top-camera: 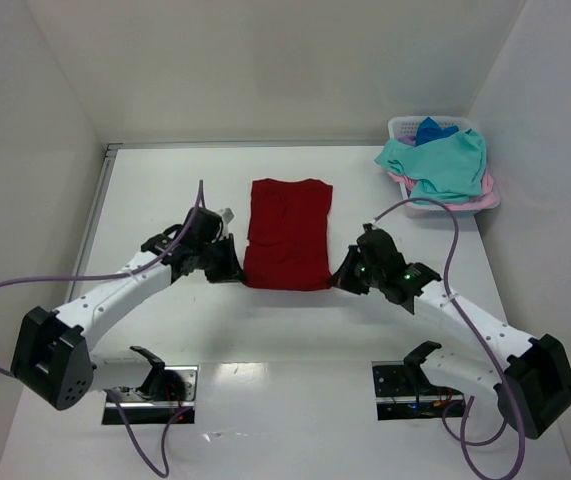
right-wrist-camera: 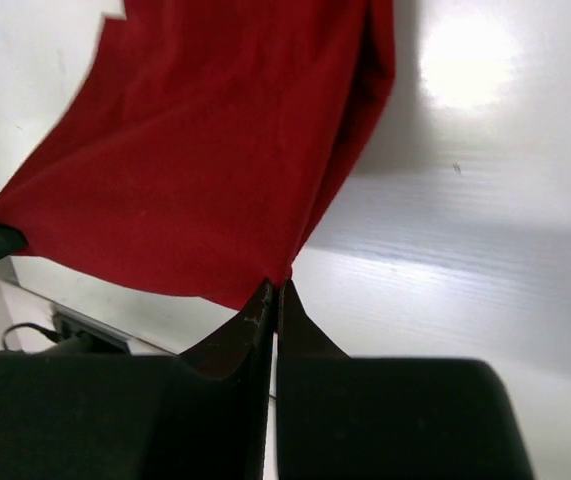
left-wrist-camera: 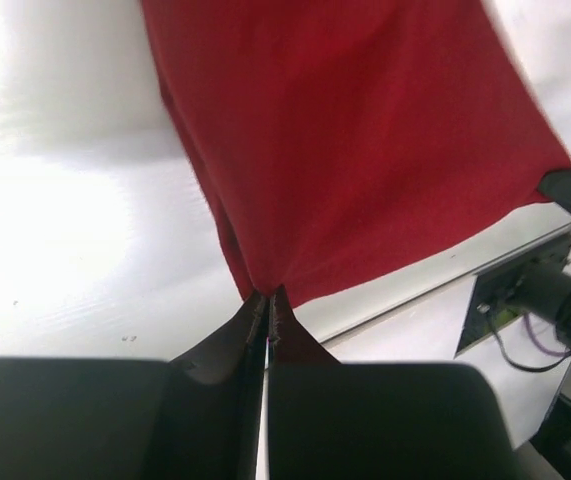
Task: Fold and stack the t-shirts
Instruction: Grab one side of the 2/3 rectangular tshirt with both arms, then fold the long partially folded tshirt into a neat square
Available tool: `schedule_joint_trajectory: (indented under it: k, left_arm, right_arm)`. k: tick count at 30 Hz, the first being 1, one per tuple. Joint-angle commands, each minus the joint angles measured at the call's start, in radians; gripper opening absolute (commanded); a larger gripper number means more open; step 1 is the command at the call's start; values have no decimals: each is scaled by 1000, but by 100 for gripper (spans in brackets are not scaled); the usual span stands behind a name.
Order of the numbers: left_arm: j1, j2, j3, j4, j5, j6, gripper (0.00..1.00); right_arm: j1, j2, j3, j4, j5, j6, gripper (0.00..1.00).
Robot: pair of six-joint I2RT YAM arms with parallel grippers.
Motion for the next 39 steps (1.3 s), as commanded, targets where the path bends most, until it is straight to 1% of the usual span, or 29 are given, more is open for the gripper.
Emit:
schedule_joint_trajectory:
  k: [1, 3, 5, 6, 8, 10, 11, 14, 17, 19, 21, 23, 24, 25, 26, 29, 30, 32, 33, 35, 39]
  left_arm:
    - [0, -10, 120, -78, -65, 2, 0]
    - [0, 12, 154, -78, -100, 16, 0]
    - [0, 38, 209, -78, -125, 30, 0]
    - [9, 47, 229, -78, -139, 62, 0]
    - [38, 96, 272, -78, -148, 94, 0]
    - [58, 163, 352, -78, -162, 142, 0]
    - [72, 186, 381, -69, -162, 156, 0]
    - [84, 272, 490, -44, -162, 202, 0]
    - [130, 371, 559, -35, -113, 226, 0]
    - [164, 447, 631, -14, -84, 239, 0]
    - [182, 513, 679, -3, -55, 249, 0]
    - [201, 556, 751, 6, -36, 259, 0]
    - [218, 603, 777, 6, -10, 268, 0]
    - [227, 627, 805, 6, 4, 278, 0]
    - [241, 648, 856, 6, 14, 279, 0]
    - [259, 731, 930, 16, 40, 288, 0]
    - [259, 778, 984, 16, 51, 288, 0]
    - [270, 826, 1035, 16, 71, 288, 0]
    - [270, 875, 1058, 16, 71, 288, 0]
    - [280, 918, 1124, 16, 96, 288, 0]
    - [281, 1021, 1202, 16, 117, 297, 7]
  right_arm:
    - [6, 13, 120, -50, 68, 7, 0]
    - [-3, 47, 154, -50, 87, -25, 0]
    - [-40, 96, 210, -24, 101, -44, 0]
    - [-51, 111, 229, -13, 101, -66, 0]
    - [-83, 151, 284, 18, 116, -85, 0]
    - [-117, 190, 345, 30, 127, -122, 0]
    - [-149, 232, 368, 41, 127, -134, 0]
    - [-190, 315, 451, 65, 136, -177, 0]
    - [-218, 384, 528, 102, 136, -202, 0]
    - [-246, 467, 586, 133, 113, -202, 0]
    - [-246, 550, 621, 156, 104, -212, 0]
    - [-255, 605, 683, 170, 104, -212, 0]
    - [-255, 631, 704, 182, 104, -212, 0]
    - [-255, 683, 747, 182, 104, -221, 0]
    - [-266, 708, 772, 191, 95, -222, 0]
    - [-276, 802, 862, 200, 94, -231, 0]
    - [-287, 823, 908, 200, 94, -240, 0]
    - [-299, 889, 956, 200, 94, -240, 0]
    - [-310, 909, 979, 200, 94, -240, 0]
    - [-319, 950, 1043, 200, 85, -251, 0]
    - [-338, 1073, 1151, 182, 85, -284, 0]
